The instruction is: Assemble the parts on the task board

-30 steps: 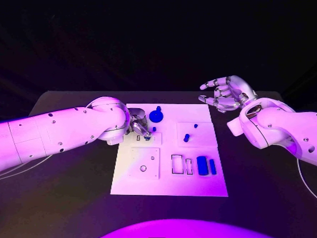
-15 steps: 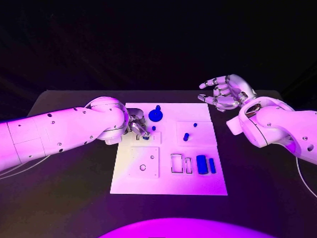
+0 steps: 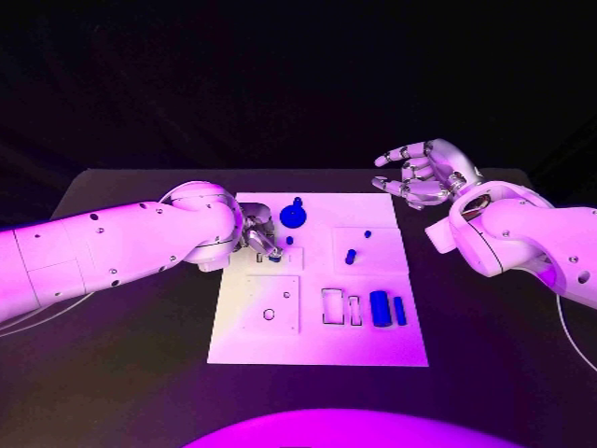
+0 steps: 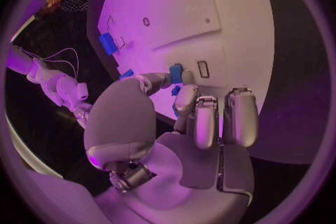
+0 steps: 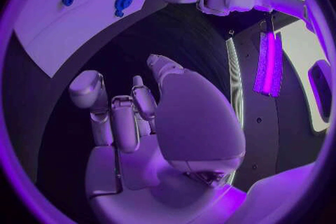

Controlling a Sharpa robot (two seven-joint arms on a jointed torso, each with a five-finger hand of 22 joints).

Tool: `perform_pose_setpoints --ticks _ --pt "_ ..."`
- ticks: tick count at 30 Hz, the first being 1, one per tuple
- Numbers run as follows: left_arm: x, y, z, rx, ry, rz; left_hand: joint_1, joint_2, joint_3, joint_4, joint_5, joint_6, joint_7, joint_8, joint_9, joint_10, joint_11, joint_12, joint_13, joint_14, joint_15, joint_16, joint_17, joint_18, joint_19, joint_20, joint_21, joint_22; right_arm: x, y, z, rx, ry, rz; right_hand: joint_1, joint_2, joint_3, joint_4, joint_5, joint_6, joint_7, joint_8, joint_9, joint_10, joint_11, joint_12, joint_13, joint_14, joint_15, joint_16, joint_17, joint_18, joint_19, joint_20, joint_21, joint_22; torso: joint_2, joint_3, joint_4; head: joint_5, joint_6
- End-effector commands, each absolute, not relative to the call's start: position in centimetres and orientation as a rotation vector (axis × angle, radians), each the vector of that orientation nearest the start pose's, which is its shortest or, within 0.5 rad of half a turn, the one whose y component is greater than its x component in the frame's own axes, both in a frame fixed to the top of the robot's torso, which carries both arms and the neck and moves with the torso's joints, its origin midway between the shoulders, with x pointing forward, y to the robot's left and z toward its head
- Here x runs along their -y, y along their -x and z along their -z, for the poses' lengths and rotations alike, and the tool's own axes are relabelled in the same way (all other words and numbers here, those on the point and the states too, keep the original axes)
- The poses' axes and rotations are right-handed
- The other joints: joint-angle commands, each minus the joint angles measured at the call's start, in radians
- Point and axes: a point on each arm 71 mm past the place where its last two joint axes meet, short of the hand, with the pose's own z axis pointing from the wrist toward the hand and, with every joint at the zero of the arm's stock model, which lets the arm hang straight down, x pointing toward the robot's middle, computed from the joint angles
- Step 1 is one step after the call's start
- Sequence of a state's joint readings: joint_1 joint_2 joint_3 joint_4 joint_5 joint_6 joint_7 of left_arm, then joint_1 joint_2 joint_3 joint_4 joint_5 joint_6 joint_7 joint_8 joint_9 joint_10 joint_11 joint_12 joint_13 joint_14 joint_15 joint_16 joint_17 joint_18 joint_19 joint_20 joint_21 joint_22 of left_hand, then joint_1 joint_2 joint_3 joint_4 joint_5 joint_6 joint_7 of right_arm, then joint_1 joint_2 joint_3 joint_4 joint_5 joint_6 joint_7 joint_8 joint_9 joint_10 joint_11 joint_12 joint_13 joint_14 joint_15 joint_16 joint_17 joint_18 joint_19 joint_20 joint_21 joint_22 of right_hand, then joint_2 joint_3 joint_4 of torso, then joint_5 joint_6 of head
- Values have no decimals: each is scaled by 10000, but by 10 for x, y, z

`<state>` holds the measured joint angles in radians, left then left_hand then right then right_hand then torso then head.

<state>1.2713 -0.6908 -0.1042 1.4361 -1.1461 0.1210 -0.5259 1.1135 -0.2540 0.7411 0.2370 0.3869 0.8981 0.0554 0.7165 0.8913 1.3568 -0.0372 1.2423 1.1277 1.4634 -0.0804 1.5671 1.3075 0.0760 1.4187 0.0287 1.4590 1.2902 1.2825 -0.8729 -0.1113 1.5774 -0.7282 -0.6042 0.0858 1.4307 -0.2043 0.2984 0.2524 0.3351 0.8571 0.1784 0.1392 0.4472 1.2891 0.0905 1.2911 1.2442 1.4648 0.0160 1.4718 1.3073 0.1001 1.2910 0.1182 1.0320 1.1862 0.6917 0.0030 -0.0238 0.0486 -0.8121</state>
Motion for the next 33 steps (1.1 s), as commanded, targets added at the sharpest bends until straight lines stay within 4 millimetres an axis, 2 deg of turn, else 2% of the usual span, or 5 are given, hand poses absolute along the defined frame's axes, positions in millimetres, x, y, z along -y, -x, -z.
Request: perform_pose_setpoints --ticks 1,13,24,33 --pt "-166 -494 219 -22898 121 3583 -15 127 1890 -1973 62 292 -208 58 443 84 9 52 21 1074 -69 37 2633 -195 55 -17 36 18 214 -486 157 -14907 -5057 -9977 30 19 68 15 68 -68 -5 35 10 -69 2 -68 -9 503 -16 -63 824 190 -73 1 -31 -7 0 -2 0 -17 -22" --pt "-165 -493 220 -23084 -41 3547 -229 151 1747 -1923 120 372 -258 147 534 142 -23 91 59 1074 -90 37 2633 -199 67 -43 35 31 217 -486 157 -14901 -5113 -9900 29 17 88 19 113 -74 -6 49 15 -71 -1 -72 -18 502 -18 -70 818 192 -73 -1 -47 -14 3 -5 1 -36 -98" --pt "-164 -494 221 -23075 -22 3516 -477 430 1361 -1747 -64 405 -326 227 661 182 -71 106 83 1074 -132 37 2633 -201 73 -83 19 35 217 -486 157 -14910 -5109 -9907 25 10 98 22 141 -81 -5 56 17 -100 -1 -101 -53 492 -18 -92 785 198 -86 -2 -81 -36 0 5 -12 -14 -127" --pt "-165 -496 222 -23128 -23 3441 -731 462 924 -1527 -127 396 -360 210 708 175 -91 107 98 1074 -147 37 2633 -207 90 -100 14 62 217 -485 157 -14848 -5106 -9917 20 9 103 27 152 -83 -5 62 18 -107 -1 -108 -63 488 -18 -101 771 198 -87 -3 -88 -39 -11 10 -16 -11 -152"
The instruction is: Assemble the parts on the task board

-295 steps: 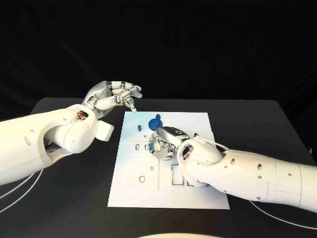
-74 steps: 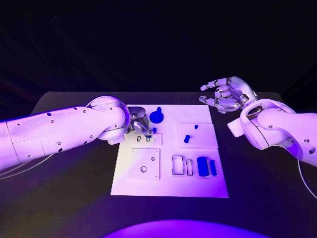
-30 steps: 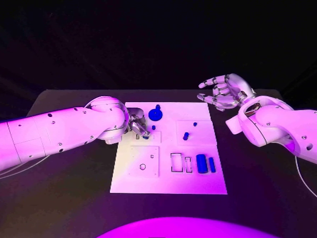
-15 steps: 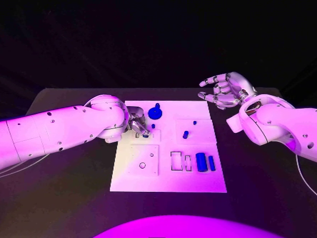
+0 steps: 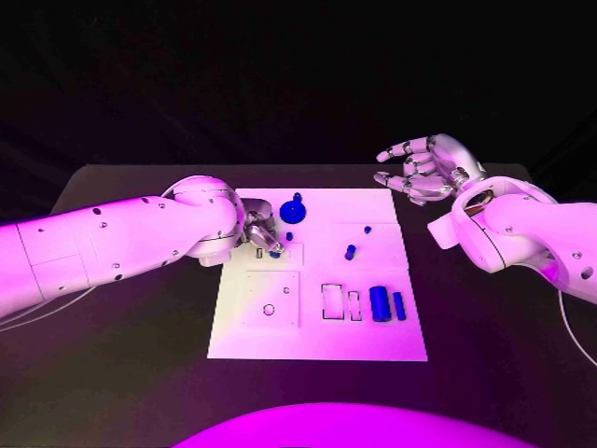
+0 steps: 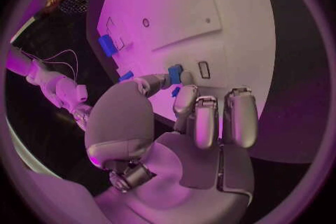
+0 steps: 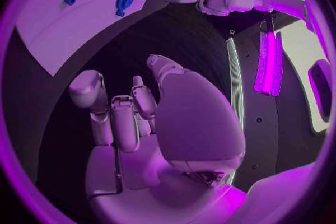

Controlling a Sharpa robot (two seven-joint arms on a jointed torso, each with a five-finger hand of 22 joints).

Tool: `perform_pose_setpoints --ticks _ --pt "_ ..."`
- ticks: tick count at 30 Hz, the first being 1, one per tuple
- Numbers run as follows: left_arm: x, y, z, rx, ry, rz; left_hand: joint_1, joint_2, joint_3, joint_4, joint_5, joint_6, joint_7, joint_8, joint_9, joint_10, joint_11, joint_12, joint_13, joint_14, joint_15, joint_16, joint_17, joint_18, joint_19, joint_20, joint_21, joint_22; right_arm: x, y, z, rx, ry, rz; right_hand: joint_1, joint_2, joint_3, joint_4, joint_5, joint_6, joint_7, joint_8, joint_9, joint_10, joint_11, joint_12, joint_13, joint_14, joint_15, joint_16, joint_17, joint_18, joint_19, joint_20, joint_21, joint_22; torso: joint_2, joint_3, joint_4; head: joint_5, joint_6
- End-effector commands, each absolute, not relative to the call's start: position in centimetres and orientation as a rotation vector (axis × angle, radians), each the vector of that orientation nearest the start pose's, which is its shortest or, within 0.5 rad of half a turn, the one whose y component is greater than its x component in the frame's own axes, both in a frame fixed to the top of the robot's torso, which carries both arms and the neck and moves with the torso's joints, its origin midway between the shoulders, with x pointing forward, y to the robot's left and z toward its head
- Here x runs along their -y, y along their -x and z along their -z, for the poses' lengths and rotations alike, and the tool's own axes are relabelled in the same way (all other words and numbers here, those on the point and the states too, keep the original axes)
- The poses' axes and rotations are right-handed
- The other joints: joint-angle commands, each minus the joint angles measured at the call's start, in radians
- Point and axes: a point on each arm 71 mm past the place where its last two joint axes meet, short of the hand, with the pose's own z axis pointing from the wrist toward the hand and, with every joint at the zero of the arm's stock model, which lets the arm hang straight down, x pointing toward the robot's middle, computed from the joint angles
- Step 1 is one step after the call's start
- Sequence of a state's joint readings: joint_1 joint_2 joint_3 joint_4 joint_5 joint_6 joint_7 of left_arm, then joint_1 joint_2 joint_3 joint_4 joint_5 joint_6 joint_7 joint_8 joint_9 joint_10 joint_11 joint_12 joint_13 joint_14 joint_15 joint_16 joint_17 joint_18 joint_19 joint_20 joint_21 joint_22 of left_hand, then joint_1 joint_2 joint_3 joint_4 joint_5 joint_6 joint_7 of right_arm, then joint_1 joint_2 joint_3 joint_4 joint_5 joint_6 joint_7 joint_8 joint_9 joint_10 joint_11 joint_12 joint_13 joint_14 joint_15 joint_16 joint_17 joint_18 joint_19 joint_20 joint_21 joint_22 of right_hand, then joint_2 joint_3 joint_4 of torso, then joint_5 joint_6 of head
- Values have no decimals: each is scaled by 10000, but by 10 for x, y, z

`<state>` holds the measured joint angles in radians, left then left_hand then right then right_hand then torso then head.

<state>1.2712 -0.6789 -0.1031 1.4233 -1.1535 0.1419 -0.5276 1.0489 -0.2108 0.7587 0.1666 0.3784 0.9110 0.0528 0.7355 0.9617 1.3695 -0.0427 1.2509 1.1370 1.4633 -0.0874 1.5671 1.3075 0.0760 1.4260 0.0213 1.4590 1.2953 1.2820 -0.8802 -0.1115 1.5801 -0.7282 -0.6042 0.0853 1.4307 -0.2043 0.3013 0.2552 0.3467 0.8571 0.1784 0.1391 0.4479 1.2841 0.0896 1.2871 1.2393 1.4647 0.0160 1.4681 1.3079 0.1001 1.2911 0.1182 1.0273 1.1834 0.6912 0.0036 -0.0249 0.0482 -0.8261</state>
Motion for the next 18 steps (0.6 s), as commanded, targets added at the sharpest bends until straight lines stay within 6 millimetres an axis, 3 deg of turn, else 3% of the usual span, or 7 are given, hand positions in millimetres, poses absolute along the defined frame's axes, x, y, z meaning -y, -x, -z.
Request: perform_pose_setpoints --ticks 1,8,18 --pt "-165 -496 222 -23138 -30 3436 -109 25 700 -799 -42 267 -337 16 8 47 -38 22 7 1075 -79 37 2633 -206 15 -29 10 4 217 -485 157 -14845 -5105 -9919 20 9 75 -2 36 -83 -5 62 11 -58 8 -68 -14 488 -18 -65 766 199 -87 -3 -41 -11 -6 1 -4 -7 -14" --pt "-165 -497 222 -23189 -54 3391 -279 8 307 -585 -62 303 -362 -14 17 33 -55 24 17 1075 -92 37 2633 -207 20 -41 1 10 217 -485 156 -14809 -5101 -9932 10 8 80 6 47 -86 -5 68 12 -66 9 -77 -26 487 -18 -68 762 203 -98 -3 -68 -28 -1 -5 0 -19 -22" --pt "-166 -498 223 -23218 -41 3335 -540 31 -649 -2 -124 412 -387 -81 30 16 -69 43 58 1075 -109 37 2633 -214 43 -58 -9 44 217 -485 156 -14685 -5099 -9965 -64 -36 152 72 68 -165 2 124 28 -356 16 -361 -342 323 -11 -371 338 332 -464 2 -791 -499 2 -5 8 -29 -24"
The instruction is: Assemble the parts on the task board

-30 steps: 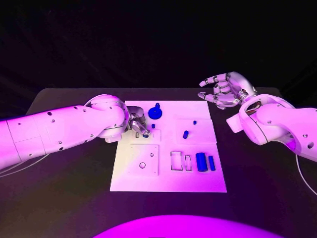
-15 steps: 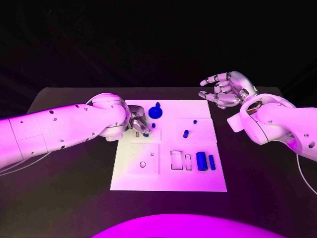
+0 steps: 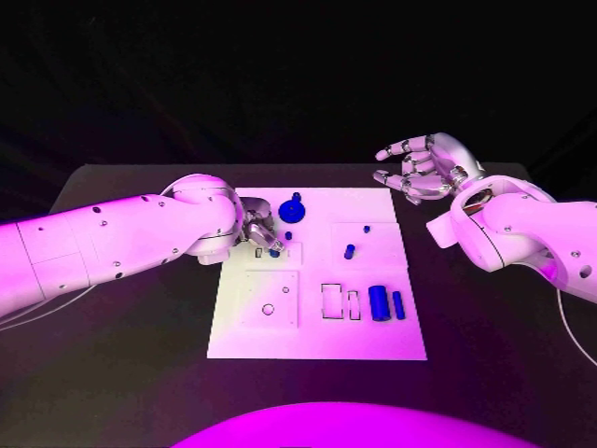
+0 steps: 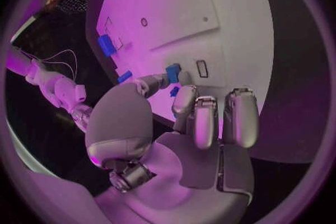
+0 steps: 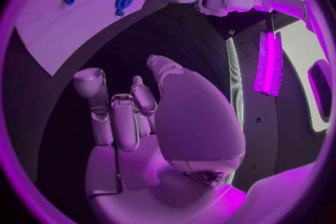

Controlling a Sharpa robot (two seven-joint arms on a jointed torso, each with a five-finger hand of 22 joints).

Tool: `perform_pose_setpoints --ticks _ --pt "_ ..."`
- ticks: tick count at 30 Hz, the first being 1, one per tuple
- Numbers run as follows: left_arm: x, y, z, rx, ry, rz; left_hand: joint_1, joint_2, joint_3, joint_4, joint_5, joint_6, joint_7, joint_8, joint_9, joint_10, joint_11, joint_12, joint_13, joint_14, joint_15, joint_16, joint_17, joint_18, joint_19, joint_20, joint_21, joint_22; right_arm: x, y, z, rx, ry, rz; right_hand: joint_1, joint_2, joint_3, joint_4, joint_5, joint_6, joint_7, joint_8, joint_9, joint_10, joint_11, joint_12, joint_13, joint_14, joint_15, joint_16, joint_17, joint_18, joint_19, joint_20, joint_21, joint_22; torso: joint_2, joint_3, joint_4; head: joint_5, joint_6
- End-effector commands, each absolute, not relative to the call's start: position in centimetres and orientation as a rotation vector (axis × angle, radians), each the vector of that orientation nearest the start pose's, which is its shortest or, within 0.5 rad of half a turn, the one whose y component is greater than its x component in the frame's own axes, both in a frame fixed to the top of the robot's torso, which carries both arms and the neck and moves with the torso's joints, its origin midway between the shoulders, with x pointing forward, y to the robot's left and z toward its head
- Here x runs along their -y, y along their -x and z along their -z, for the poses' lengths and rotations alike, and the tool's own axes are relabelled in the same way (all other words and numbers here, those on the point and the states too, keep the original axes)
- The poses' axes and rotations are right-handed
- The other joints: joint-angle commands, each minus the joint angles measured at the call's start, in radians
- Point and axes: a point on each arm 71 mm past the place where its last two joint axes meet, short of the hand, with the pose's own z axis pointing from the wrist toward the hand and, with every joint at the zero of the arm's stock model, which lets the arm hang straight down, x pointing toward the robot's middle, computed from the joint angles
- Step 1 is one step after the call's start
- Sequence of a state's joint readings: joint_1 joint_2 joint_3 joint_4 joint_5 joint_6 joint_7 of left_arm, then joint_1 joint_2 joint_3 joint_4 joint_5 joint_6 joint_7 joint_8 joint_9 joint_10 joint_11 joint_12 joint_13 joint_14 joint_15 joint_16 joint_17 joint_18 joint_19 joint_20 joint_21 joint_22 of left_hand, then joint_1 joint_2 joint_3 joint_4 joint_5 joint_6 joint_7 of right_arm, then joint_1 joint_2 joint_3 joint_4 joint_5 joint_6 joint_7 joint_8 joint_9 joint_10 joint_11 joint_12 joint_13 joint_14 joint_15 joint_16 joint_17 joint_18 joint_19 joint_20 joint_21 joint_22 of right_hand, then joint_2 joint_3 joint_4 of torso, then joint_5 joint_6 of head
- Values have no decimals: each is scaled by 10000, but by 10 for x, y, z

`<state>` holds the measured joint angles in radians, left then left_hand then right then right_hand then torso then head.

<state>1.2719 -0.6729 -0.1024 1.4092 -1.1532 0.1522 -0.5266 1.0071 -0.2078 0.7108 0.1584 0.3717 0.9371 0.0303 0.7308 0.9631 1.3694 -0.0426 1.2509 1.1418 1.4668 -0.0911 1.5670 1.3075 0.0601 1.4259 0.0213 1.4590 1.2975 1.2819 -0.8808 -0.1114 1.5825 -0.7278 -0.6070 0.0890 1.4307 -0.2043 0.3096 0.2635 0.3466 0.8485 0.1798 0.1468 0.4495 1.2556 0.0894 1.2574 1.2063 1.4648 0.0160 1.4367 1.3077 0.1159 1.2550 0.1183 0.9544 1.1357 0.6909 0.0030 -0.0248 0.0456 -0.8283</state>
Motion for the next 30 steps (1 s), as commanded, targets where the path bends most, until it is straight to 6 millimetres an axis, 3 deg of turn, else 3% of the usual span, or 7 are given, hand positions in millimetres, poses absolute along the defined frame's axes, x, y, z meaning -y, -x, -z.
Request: perform_pose_setpoints --ticks 1,23,30 --pt "-167 -498 223 -23221 -40 3330 -136 3 -241 122 -62 158 -160 -39 18 19 -70 48 18 1039 -71 37 2633 -53 38 -60 -16 11 217 -485 155 -14678 -5098 -9968 -64 -36 68 -11 68 -78 -11 47 12 -71 19 -64 -13 323 -11 -57 339 174 -103 2 -63 -22 5 1 7 -3 -2" --pt "-169 -500 224 -23307 -86 3178 -203 86 -1428 829 -123 240 -155 -118 39 17 -65 69 61 1039 -69 37 2633 -57 55 -63 -29 41 217 -485 155 -14680 -5117 -10048 -131 -58 103 47 65 -116 -11 99 27 -208 20 -212 -187 223 -9 -251 94 248 -317 5 -512 -309 -4 3 3 -14 4" --pt "-170 -499 224 -23363 -152 3166 -203 6 -2009 1167 -147 255 -148 -151 55 12 -57 69 69 1039 -64 37 2633 -59 63 -59 -31 60 217 -485 156 -14682 -5127 -10046 -150 -61 104 61 63 -122 -11 108 30 -223 20 -230 -210 215 -9 -271 73 253 -334 5 -556 -335 0 4 4 -19 8"
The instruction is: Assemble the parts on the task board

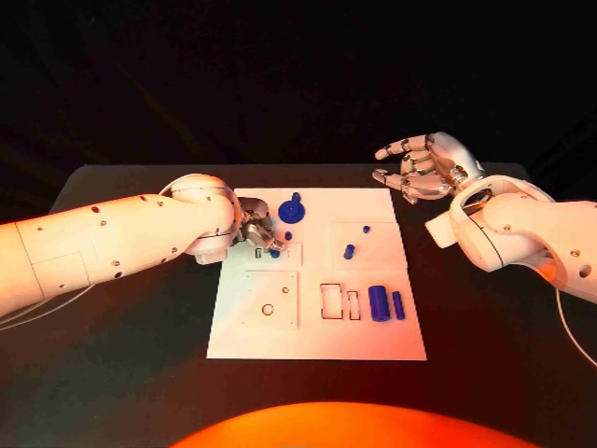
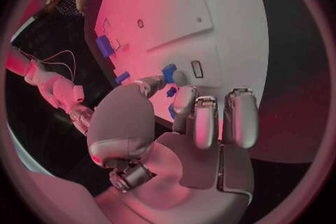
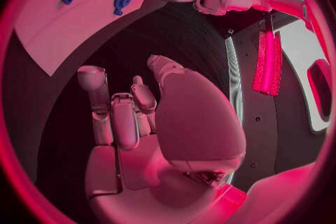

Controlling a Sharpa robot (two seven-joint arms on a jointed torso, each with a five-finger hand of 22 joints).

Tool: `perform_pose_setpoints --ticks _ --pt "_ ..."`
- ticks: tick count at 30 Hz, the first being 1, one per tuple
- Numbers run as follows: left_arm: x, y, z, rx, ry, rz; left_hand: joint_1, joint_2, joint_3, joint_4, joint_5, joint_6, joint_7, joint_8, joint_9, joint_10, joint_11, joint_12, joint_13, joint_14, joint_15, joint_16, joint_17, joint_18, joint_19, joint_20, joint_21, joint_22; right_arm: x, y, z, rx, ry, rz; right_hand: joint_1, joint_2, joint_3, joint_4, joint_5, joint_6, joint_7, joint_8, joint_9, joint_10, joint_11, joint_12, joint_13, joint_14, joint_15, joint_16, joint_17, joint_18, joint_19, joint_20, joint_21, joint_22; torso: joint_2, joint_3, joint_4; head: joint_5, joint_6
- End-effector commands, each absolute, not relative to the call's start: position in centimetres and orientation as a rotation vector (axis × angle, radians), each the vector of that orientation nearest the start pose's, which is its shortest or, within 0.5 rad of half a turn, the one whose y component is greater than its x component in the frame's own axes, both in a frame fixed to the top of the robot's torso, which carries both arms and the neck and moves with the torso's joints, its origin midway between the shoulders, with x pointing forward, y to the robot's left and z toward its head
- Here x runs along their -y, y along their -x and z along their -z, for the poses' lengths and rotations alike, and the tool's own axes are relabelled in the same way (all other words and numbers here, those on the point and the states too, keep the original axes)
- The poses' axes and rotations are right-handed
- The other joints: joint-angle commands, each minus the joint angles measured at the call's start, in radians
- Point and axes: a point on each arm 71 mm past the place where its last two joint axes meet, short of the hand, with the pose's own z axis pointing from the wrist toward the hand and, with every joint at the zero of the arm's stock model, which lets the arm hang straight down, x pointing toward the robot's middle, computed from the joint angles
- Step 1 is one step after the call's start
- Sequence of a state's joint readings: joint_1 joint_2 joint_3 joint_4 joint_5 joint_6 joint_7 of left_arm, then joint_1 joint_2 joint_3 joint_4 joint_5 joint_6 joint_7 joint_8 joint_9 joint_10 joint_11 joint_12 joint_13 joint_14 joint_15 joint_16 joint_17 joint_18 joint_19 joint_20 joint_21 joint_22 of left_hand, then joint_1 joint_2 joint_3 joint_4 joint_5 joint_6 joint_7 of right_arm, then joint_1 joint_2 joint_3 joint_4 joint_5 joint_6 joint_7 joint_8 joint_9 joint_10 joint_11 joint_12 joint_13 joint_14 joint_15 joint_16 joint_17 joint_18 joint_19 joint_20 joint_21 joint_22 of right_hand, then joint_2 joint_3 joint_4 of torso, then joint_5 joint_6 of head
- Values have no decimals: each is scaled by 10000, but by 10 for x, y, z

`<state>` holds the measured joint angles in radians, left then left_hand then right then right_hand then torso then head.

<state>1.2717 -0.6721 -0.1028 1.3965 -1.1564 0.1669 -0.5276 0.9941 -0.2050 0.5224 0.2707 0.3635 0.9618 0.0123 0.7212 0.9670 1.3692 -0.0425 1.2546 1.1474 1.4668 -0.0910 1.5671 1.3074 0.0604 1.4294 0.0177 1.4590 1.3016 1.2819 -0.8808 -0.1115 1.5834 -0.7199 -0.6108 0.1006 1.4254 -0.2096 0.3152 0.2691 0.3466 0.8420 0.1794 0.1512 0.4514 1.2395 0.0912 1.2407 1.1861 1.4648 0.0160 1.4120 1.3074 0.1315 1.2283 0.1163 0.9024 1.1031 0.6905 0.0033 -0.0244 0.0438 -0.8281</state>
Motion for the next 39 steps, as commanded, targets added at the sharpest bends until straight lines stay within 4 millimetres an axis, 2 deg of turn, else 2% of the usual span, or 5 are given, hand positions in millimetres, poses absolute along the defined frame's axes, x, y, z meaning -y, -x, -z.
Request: perform_pose_setpoints --ticks 1,11,14,21,39 --pt "-170 -499 224 -23364 -155 3169 -72 -36 -205 87 -69 12 33 -58 18 14 -57 34 16 1040 -64 37 2634 -61 25 -22 -34 15 217 -485 156 -14683 -5128 -10045 -96 -7 48 5 64 -57 -7 64 11 -62 1 -63 -8 215 -9 -25 75 98 -66 24 -35 -9 3 0 -3 1 9" --pt "-171 -497 221 -23172 -11 3354 -407 86 -813 223 -278 37 47 -121 11 16 -44 43 32 1040 -52 37 2634 -61 28 -12 -43 24 217 -485 156 -14704 -5142 -10035 -114 -14 46 17 59 -63 -8 71 14 -55 1 -60 -7 209 -10 -40 60 102 -77 24 -68 -28 13 -7 -12 -16 17" --pt "-172 -497 218 -23053 100 3457 -516 192 -1105 222 -958 36 37 -151 22 8 -49 39 27 1040 -56 37 2634 -60 31 -12 -48 31 218 -485 156 -14709 -5148 -10025 -114 -14 46 17 59 -63 -8 71 14 -55 1 -60 -7 209 -10 -40 60 102 -77 24 -68 -28 8 -5 -8 -37 28" --pt "-171 -498 209 -22821 377 3772 -672 283 -1413 234 -1586 31 35 -166 45 1 -51 43 28 1040 -59 37 2634 -57 26 -14 -60 27 218 -486 157 -14721 -5156 -10003 -114 -14 46 17 59 -63 -8 71 14 -55 1 -60 -7 209 -10 -40 60 102 -77 24 -68 -28 4 -3 3 -44 30" --pt "-182 -504 173 -22620 692 4289 -40 421 -1420 211 -1527 -260 133 -361 10 -364 27 -362 -458 995 -15 -67 2510 21 -199 16 -265 -356 220 -487 158 -14733 -5217 -9933 -131 -15 51 32 59 -74 -10 85 18 -54 -1 -65 -19 207 -12 -55 51 106 -85 24 -109 -51 -4 9 8 -2 155"
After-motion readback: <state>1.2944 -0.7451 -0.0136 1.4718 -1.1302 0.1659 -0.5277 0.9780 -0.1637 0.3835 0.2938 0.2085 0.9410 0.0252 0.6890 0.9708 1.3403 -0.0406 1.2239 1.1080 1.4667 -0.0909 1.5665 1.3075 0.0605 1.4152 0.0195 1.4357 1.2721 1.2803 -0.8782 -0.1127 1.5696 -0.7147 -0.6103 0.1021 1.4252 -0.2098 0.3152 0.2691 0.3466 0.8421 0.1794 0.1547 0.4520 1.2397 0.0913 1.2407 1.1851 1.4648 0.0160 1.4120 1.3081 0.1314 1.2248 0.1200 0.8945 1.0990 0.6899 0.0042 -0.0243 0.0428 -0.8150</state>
